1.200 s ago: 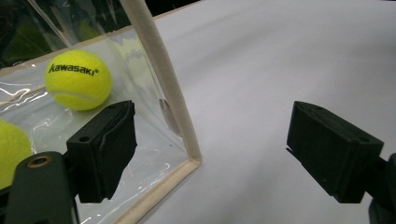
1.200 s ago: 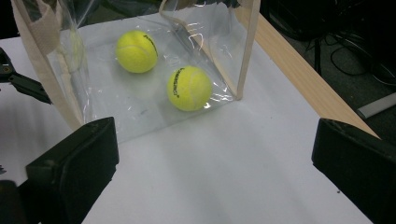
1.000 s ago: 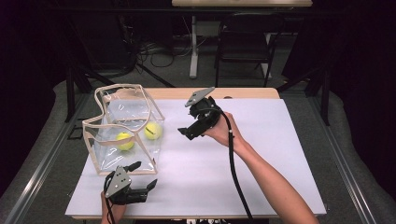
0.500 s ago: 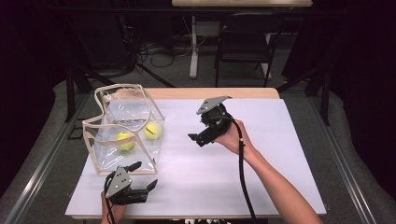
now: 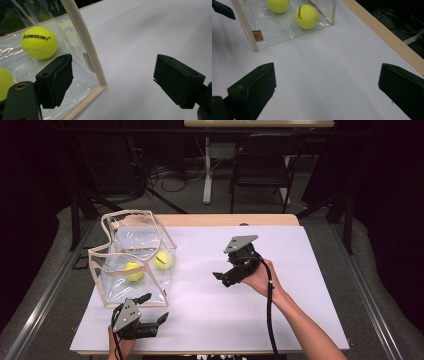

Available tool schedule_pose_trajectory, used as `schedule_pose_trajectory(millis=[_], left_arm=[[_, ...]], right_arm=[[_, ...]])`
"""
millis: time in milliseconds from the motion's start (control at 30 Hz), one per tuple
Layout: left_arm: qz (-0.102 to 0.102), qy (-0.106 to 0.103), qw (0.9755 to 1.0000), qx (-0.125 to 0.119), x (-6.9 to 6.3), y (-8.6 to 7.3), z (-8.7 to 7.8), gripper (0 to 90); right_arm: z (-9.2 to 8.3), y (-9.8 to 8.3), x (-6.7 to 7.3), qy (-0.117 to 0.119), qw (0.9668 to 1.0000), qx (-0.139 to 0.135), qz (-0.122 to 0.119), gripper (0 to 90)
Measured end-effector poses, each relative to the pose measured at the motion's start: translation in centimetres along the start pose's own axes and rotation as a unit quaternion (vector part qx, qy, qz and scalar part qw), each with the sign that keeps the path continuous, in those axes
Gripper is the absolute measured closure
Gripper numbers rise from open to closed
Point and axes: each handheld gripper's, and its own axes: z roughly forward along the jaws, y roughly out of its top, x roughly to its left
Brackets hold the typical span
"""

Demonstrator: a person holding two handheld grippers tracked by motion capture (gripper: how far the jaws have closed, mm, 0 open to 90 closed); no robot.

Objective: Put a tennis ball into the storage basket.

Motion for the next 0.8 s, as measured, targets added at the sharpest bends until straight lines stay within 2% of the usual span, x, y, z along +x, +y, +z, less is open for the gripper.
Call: schedule_pose_trajectory(millis=[800], left_arm=[[0.001, 0.001, 1.0, 0.004, 0.0, -0.1, -0.1, 15.9]], right_arm=[[-1.2, -5.3, 0.7, -0.015, 0.9996, 0.001, 0.023, 1.4]])
